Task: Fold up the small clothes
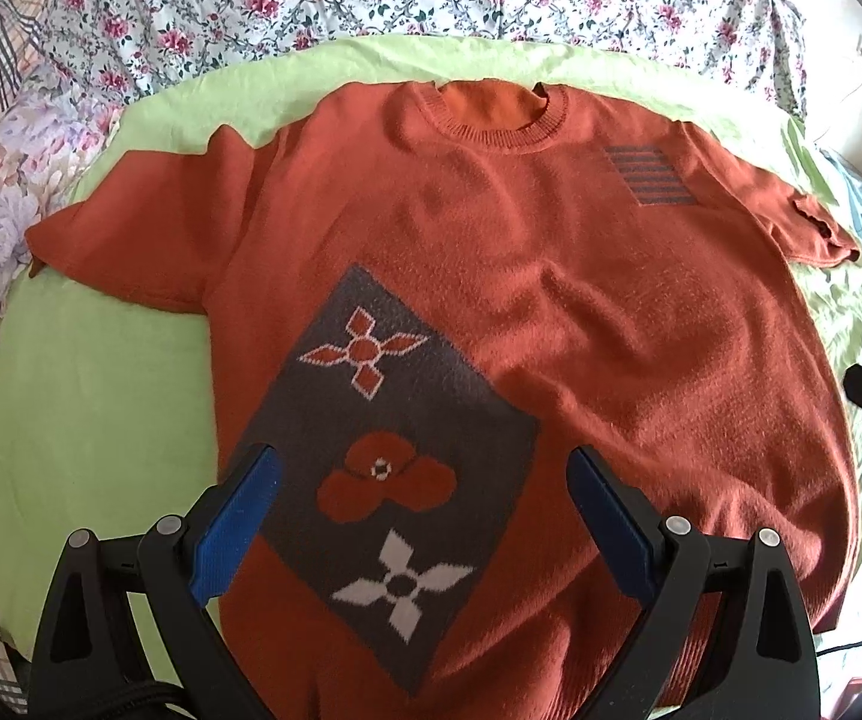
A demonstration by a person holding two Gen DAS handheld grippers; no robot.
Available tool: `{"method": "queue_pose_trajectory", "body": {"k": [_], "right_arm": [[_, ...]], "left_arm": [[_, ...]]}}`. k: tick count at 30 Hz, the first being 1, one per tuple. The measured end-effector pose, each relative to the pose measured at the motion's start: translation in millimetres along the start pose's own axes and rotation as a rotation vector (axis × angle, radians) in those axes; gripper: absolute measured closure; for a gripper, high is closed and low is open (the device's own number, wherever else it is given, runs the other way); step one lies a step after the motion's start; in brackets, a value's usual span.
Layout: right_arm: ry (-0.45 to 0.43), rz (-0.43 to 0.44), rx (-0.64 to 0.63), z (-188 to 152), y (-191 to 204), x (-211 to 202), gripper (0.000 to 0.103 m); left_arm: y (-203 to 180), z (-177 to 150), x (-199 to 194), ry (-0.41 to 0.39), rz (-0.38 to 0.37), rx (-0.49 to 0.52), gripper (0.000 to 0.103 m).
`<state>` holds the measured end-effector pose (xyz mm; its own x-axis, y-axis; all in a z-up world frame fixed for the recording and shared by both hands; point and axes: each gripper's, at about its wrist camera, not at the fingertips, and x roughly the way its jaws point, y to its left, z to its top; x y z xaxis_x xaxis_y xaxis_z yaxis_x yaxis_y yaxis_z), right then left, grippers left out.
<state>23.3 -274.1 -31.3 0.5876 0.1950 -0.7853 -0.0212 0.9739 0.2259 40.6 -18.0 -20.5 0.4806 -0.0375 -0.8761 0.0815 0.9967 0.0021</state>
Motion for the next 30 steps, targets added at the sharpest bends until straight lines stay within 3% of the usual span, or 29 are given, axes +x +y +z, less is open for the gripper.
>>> {"method": "queue_pose_trajectory", "body": {"k": [7,14,22,28,30], "right_arm": [[-0.019,-0.098,0.058,26.1,-55.1,0.3,0.000],[-0.067,-0.190,0.120,79.9,-142.7,9.4,0.001],[-0.067,-0.282,0.030,151.8,-210.8,55.4,0.010],[0.095,-0.363,-0.031,168.9,-244.1,100.2,0.034],[0.084,-0.370,-0.013,171.8,-249.6,97.4,0.063]], "left_arm": [[-4.2,27.3,16.8,0.001,0.024,0.001,0.006],[-1.2,53.0,37.7,0.035,0.047,-0.040,0.006],[-11.0,71.5,69.0,0.102,0.043,-0.068,0.007],[-19.0,81.9,88.6,0.130,0.038,-0.067,0.006],[-19.9,83.3,92.3,0.138,0.035,-0.068,0.006]]}}
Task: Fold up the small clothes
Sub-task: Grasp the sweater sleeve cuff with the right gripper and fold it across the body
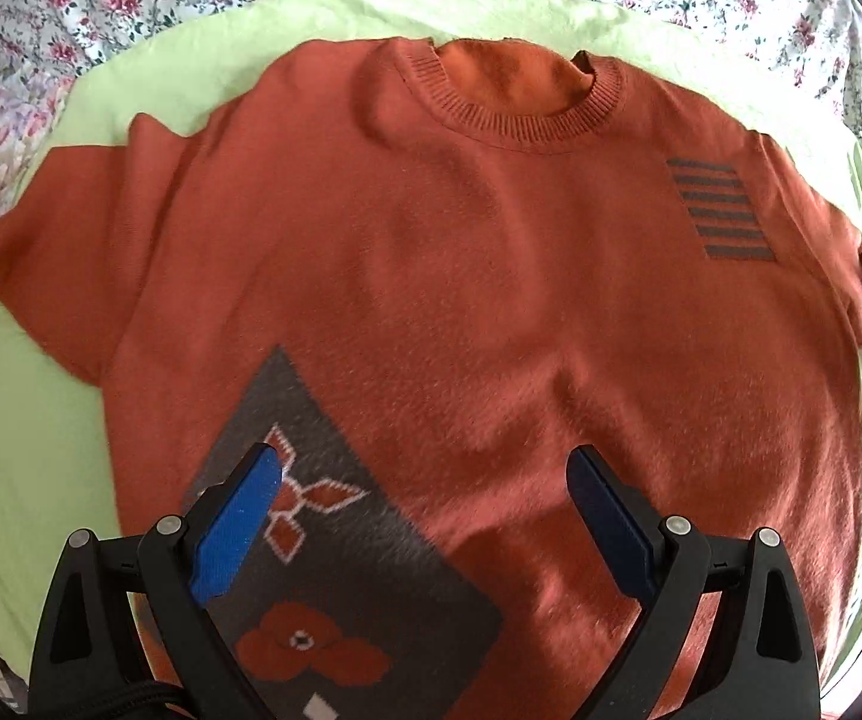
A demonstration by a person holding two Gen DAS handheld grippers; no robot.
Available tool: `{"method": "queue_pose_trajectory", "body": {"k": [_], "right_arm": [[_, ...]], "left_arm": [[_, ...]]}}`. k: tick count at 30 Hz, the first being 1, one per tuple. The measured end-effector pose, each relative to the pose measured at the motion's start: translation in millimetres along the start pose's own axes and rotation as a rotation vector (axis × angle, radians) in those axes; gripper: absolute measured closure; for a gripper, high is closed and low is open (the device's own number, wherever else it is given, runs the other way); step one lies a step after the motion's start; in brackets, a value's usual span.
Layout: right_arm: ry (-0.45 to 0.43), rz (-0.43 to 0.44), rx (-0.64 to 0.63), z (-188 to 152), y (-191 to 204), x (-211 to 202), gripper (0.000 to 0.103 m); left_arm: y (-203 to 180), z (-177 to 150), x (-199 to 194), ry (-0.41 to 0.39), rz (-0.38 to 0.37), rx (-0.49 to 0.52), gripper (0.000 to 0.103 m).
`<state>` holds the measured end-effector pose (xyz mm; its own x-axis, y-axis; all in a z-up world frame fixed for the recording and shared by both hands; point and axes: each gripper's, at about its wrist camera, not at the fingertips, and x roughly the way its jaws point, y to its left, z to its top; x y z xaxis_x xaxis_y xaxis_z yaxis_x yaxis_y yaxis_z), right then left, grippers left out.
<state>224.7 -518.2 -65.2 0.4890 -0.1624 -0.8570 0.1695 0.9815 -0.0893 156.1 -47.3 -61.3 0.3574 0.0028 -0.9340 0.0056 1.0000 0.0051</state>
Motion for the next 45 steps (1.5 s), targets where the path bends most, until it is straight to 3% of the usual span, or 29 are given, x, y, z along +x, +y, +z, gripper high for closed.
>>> {"method": "queue_pose_trajectory", "body": {"k": [1,2,3,6,10,17,22,26,30,34,36,41,42,45], "right_arm": [[0.002,0.003,0.021,1.2,-2.6,-2.0,0.070],[-0.004,0.028,0.047,1.7,-5.1,-5.8,0.088],[-0.011,0.049,0.066,1.8,-5.2,-10.2,0.094],[-0.027,0.098,0.088,3.5,4.6,-28.2,0.095],[-0.056,0.315,0.143,5.2,43.6,-58.1,0.095],[-0.010,0.741,0.084,-3.0,203.7,-80.2,0.095],[0.057,0.904,0.013,-11.4,314.5,-82.7,0.095],[0.118,0.985,-0.020,-14.4,379.7,-77.0,0.095],[0.175,0.996,-0.059,-12.7,424.5,-60.8,0.095],[0.246,0.970,-0.081,-12.8,443.0,-39.4,0.084],[0.256,0.969,-0.071,-12.5,438.9,-38.0,0.065],[0.153,0.971,-0.020,-8.9,383.8,-60.4,0.060],[0.134,0.959,0.003,-9.3,366.0,-65.0,0.060],[0.094,0.914,0.064,-14.2,317.7,-73.2,0.059]], "left_arm": [[-0.5,1.4,2.2,0.002,-0.008,-0.002,0.006],[-1.4,2.7,3.9,0.005,-0.016,-0.004,0.006],[-1.7,3.3,5.2,0.008,-0.022,-0.004,0.007],[-3.6,4.8,6.3,0.007,-0.040,-0.002,0.006],[4.3,1.4,2.3,-0.002,-0.055,-0.007,0.007],[39.7,-7.1,-15.2,-0.018,-0.129,-0.035,0.007],[73.0,-17.1,-25.5,-0.035,-0.139,-0.069,0.007],[87.8,-17.8,-25.4,-0.039,-0.141,-0.094,0.007],[97.2,-8.7,-19.0,-0.047,-0.162,-0.118,0.007],[106.2,13.4,5.1,-0.030,-0.210,-0.159,0.006],[106.2,26.9,22.0,-0.005,-0.236,-0.173,0.006],[99.2,58.8,56.1,0.012,-0.256,-0.180,0.007],[96.5,62.9,56.4,-0.003,-0.260,-0.171,0.010],[81.5,74.0,56.2,-0.036,-0.286,-0.133,0.043]]}}
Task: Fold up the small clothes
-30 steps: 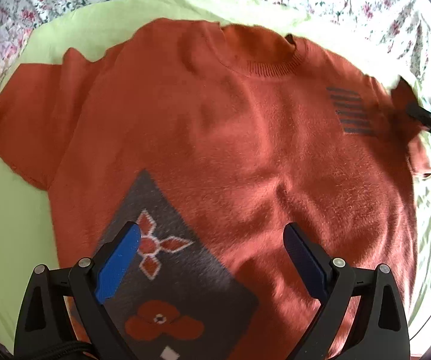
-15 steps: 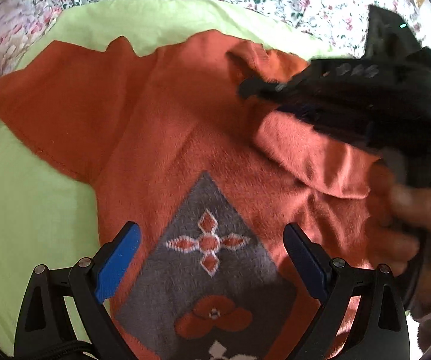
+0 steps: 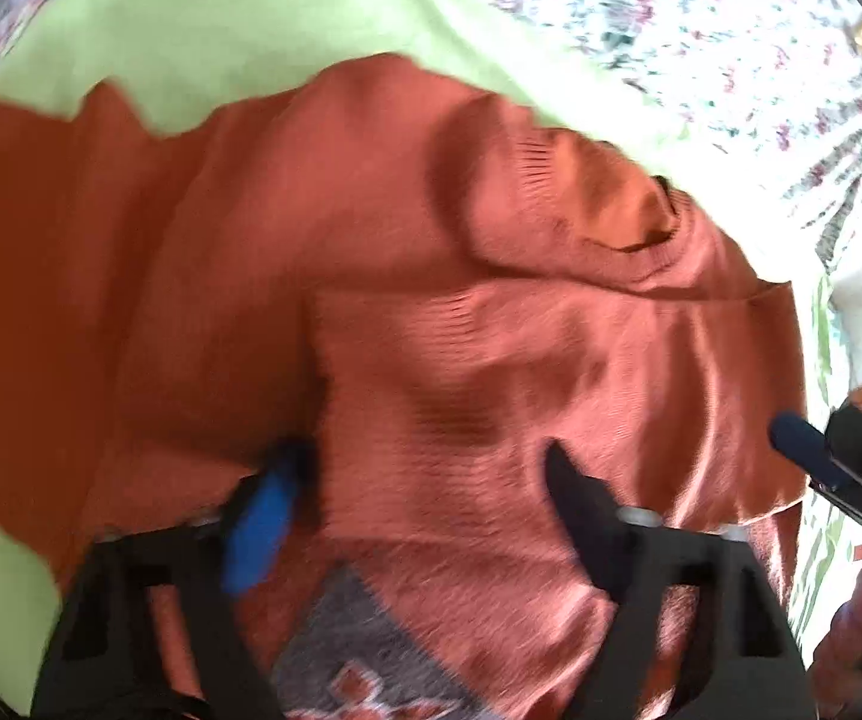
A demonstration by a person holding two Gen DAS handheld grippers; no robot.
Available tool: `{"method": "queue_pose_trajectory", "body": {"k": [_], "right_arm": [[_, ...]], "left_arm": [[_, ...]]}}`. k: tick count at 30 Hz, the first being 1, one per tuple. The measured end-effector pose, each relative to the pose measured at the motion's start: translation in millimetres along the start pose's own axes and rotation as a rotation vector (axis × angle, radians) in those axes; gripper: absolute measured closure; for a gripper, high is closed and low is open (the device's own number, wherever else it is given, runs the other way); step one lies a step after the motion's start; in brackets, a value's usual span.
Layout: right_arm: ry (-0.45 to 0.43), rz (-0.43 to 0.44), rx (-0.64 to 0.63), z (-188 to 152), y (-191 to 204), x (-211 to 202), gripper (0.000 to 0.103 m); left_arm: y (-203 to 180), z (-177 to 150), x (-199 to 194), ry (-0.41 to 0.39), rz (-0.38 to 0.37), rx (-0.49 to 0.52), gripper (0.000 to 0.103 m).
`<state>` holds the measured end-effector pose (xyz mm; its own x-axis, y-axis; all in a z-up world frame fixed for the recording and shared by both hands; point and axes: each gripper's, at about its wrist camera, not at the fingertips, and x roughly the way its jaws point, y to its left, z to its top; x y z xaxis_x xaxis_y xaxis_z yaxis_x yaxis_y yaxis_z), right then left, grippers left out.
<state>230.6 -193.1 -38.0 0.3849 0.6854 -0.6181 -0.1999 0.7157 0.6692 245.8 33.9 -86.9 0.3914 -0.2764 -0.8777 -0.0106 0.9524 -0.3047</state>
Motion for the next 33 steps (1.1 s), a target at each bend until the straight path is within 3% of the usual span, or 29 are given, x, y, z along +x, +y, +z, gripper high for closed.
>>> {"method": "queue_pose_trajectory", "body": {"k": [2,3,4,8,12,15,19,26,27,29,33], "right_arm": [[-0.040,-0.046,0.032,-6.2,-18.9,-27.3,0.058],[-0.055,-0.062,0.048,-8.3,-24.1,-35.0,0.058],[-0.074,-0.084,0.071,-12.1,-33.4,-46.6,0.058],[-0.138,-0.163,0.122,-19.8,-58.2,-81.6,0.058],[-0.208,-0.252,0.170,-19.8,-87.5,-114.1,0.051],[-0.233,-0.301,0.222,-13.4,-111.1,-123.9,0.051],[-0.211,-0.348,0.209,1.9,-126.2,-115.8,0.051],[-0.113,-0.417,0.173,27.8,-151.6,-76.3,0.051],[-0.101,-0.413,0.173,30.3,-155.7,-71.3,0.061],[-0.082,-0.390,0.171,34.2,-160.5,-69.0,0.092],[-0.149,-0.411,0.149,36.0,-154.1,-95.4,0.094]], "left_arm": [[-12.5,1.7,3.2,-0.017,0.028,0.054,0.073],[-16.9,5.6,6.1,-0.013,0.037,0.075,0.095],[-20.0,6.0,4.6,-0.015,0.042,0.095,0.100],[-11.5,6.7,-28.3,-0.118,0.072,0.105,0.101],[19.2,8.7,-31.2,-0.116,0.154,0.038,0.101],[39.8,9.2,-38.1,-0.124,0.144,-0.026,0.101],[28.0,14.5,-42.2,-0.157,0.173,-0.022,0.101],[29.5,10.3,-40.7,-0.132,0.190,-0.028,0.101],[29.1,10.1,-39.6,-0.129,0.192,-0.025,0.101],[23.7,10.3,-39.7,-0.130,0.182,-0.017,0.101],[8.0,11.7,-33.0,-0.130,0.184,0.025,0.101]]}}
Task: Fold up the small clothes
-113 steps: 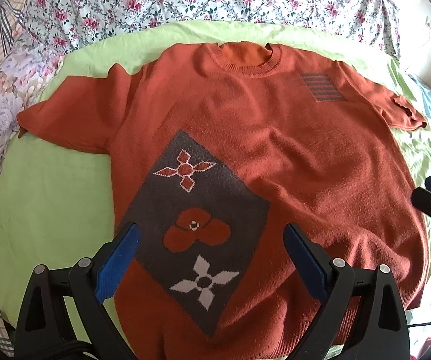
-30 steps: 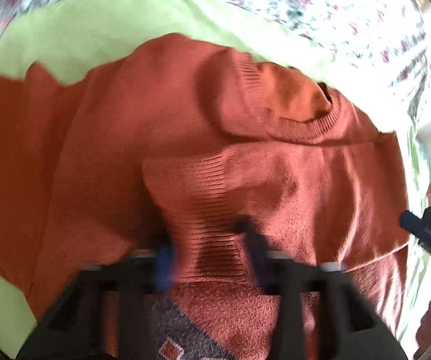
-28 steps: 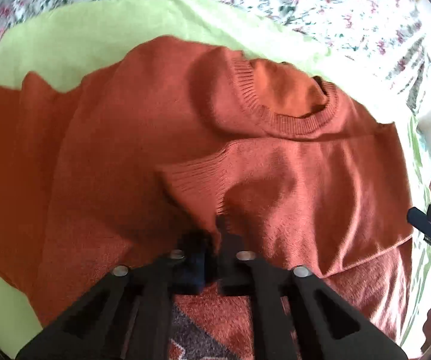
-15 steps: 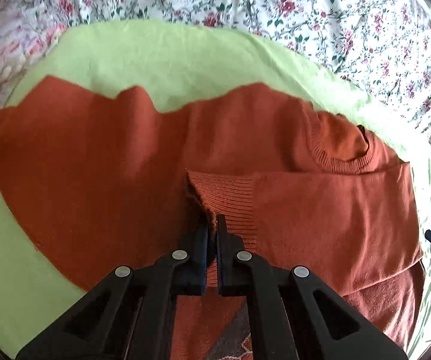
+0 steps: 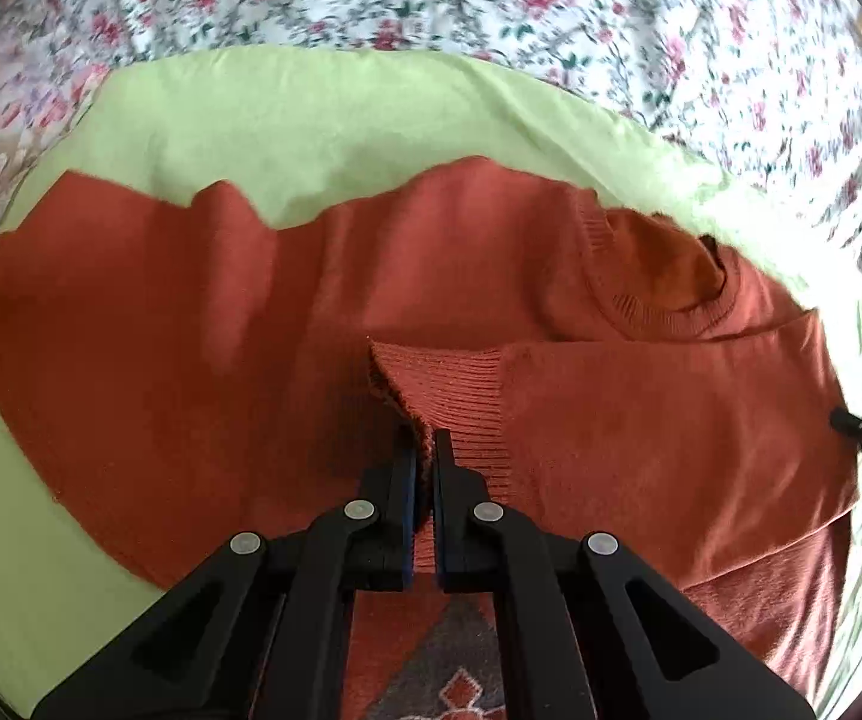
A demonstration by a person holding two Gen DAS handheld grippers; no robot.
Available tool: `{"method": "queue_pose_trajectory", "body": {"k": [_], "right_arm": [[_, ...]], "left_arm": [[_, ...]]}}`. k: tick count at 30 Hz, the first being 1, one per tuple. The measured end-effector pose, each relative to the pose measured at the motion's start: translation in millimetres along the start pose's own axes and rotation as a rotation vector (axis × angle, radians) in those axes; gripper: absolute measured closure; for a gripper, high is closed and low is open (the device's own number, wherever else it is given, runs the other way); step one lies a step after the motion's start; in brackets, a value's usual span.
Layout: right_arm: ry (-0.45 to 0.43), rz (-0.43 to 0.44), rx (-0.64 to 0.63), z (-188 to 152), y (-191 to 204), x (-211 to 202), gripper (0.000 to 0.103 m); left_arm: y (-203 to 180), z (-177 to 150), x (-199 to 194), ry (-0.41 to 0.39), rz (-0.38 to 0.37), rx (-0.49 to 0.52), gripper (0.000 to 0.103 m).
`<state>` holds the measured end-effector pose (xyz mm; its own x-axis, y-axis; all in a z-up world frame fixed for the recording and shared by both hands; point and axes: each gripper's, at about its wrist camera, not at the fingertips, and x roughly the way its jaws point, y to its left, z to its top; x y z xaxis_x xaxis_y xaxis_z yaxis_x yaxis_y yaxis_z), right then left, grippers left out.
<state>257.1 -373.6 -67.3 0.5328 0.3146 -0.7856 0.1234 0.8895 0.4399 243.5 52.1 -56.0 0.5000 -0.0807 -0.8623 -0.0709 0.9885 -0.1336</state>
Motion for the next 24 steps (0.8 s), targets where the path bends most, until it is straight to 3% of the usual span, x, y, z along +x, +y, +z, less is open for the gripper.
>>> {"method": "queue_pose_trajectory", "body": {"k": [5,6,8,10,11,13,17,19,20,22,24], "right_arm": [[0.050,-0.064,-0.011,-2.7,-9.4,14.4,0.093],[0.048,-0.088,-0.015,-2.2,-7.0,11.9,0.087],[-0.003,-0.173,-0.045,-3.6,6.6,-4.8,0.086],[-0.041,-0.133,-0.077,-11.5,20.8,-20.2,0.077],[-0.042,-0.099,-0.103,-16.5,29.0,-23.1,0.065],[-0.002,-0.062,-0.174,-31.9,46.5,-15.7,0.054],[0.088,-0.094,-0.104,-50.2,36.2,7.8,0.054],[0.072,-0.069,-0.096,-52.9,38.9,0.1,0.054],[0.076,-0.050,-0.107,-54.4,41.8,-3.7,0.054],[0.076,-0.023,-0.137,-59.2,49.6,-12.5,0.054],[0.081,-0.009,-0.165,-64.6,61.9,-16.0,0.054]], "left_arm": [[7.3,-5.1,17.3,0.037,0.035,-0.014,0.101],[9.3,-5.9,16.4,0.034,0.035,-0.015,0.101],[12.0,-8.2,14.7,0.031,0.038,-0.007,0.101],[15.0,-10.1,15.5,0.038,0.041,-0.011,0.100],[18.0,-10.8,16.2,0.044,0.037,-0.022,0.100],[25.9,-12.0,13.2,0.053,0.015,-0.049,0.099],[56.4,-16.7,-10.6,0.033,-0.004,-0.110,0.091],[79.7,-15.8,-24.0,0.010,0.028,-0.149,0.071],[96.8,-15.5,-31.4,-0.006,0.059,-0.176,0.066],[124.9,-13.2,-39.0,-0.020,0.107,-0.237,0.042],[164.0,-9.7,-45.6,-0.038,0.151,-0.332,0.037]]}}
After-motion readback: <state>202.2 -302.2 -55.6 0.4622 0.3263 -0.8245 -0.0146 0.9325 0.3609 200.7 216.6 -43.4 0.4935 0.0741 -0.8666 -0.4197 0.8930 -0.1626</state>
